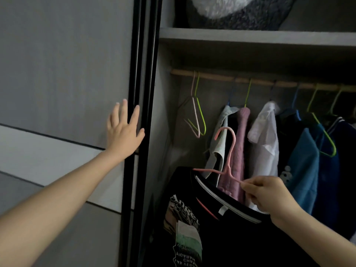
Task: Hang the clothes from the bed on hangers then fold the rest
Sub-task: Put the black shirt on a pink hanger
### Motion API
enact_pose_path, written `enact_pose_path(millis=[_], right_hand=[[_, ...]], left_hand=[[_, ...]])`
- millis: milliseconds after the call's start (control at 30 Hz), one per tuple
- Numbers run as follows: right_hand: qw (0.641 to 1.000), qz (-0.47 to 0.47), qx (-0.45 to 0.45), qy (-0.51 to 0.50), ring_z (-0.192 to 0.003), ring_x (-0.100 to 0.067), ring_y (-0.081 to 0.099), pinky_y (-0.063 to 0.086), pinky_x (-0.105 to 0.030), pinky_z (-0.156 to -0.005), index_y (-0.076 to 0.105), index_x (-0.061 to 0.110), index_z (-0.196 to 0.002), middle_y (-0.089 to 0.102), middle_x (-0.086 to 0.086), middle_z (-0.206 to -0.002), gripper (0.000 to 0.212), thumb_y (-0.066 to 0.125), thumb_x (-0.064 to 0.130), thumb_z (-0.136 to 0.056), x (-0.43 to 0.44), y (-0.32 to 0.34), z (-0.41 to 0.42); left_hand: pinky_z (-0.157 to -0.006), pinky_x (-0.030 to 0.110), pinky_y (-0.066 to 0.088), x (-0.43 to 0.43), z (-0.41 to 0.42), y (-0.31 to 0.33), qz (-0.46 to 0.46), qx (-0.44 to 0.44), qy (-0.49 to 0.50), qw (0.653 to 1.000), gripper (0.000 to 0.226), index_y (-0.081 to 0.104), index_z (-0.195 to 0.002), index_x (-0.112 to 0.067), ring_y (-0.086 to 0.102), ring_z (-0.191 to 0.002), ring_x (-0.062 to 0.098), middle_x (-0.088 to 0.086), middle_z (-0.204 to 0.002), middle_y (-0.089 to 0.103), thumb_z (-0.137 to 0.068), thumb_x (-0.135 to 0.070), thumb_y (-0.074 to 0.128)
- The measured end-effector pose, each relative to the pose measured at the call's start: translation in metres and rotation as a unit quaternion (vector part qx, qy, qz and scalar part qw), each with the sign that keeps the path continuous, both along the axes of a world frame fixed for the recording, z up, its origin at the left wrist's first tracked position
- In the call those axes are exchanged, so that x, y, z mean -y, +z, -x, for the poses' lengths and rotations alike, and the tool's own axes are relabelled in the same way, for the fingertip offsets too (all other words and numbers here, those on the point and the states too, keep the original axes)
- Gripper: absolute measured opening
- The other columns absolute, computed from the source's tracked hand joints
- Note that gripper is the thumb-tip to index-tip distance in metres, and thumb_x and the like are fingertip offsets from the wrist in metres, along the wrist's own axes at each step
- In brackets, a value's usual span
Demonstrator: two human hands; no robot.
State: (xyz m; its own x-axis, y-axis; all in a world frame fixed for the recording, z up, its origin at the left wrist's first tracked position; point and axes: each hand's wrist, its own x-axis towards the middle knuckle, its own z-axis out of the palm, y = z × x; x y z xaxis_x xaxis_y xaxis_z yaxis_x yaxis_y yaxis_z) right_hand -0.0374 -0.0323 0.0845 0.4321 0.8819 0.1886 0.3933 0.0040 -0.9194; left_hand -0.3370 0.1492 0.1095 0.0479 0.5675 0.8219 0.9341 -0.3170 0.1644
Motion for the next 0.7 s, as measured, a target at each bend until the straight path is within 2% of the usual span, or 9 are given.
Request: enact_pose_path(millis=[133,233,367,467,567,700], right_hand=[[0.998,-0.007,-0.054,-0.036,-0.034,-0.012,0.026,0.017,-0.011,-0.03,0.059,-0.006,-0.066,0.04,-0.006,-0.041,0.022,0.055,-0.007,-0.088,0.0,0.018,0.03],[0.991,-0.021,-0.102,-0.083,-0.04,-0.014,0.027,0.017,-0.011,-0.03,0.057,-0.006,-0.068,0.045,-0.01,-0.051,0.021,0.052,-0.01,-0.089,-0.007,0.028,0.045],[0.982,-0.032,-0.136,-0.128,-0.04,-0.013,0.027,0.019,-0.01,-0.03,0.051,-0.003,-0.06,0.043,-0.01,-0.049,0.029,0.051,-0.01,-0.088,-0.024,0.043,0.058],[0.976,-0.06,-0.151,-0.144,-0.024,-0.009,0.028,0.018,-0.007,-0.031,0.045,-0.004,-0.055,0.04,-0.009,-0.035,0.032,0.051,-0.014,-0.085,-0.042,0.056,0.071],[0.972,-0.082,-0.143,-0.168,-0.025,-0.009,0.03,0.019,-0.007,-0.031,0.043,-0.003,-0.056,0.043,-0.011,-0.036,0.033,0.046,-0.014,-0.086,-0.062,0.074,0.079],[0.965,-0.124,-0.116,-0.202,-0.02,-0.007,0.032,0.02,-0.007,-0.03,0.041,0.0,-0.056,0.042,-0.008,-0.03,0.035,0.041,-0.013,-0.089,-0.082,0.099,0.077]], left_hand=[[-0.108,0.061,0.014,-0.029,0.008,0.017,-0.052,-0.027,-0.023,0.998,0.072,0.03,-0.147,-0.015,0.011,-0.141,0.044,0.024,-0.154,0.015,-0.085,-0.03,0.064],[-0.105,0.064,0.02,-0.045,0.009,0.014,-0.096,-0.025,-0.061,0.993,0.072,0.032,-0.146,-0.015,0.019,-0.138,0.047,0.028,-0.151,0.02,-0.084,-0.026,0.067],[-0.102,0.066,0.023,-0.058,0.01,0.009,-0.163,-0.007,-0.093,0.982,0.066,0.035,-0.144,-0.015,0.027,-0.134,0.049,0.028,-0.148,0.028,-0.084,-0.019,0.062],[-0.103,0.065,0.022,-0.06,0.01,0.009,-0.176,0.007,-0.114,0.978,0.065,0.031,-0.145,-0.011,0.028,-0.134,0.047,0.027,-0.148,0.03,-0.084,-0.023,0.05],[-0.105,0.063,0.018,-0.062,0.011,0.007,-0.178,0.015,-0.132,0.975,0.064,0.022,-0.145,-0.005,0.027,-0.135,0.046,0.026,-0.148,0.029,-0.088,-0.029,0.038],[-0.105,0.062,0.016,-0.064,0.01,0.005,-0.186,0.012,-0.134,0.973,0.066,0.024,-0.145,-0.002,0.026,-0.136,0.047,0.027,-0.148,0.028,-0.086,-0.026,0.045]])
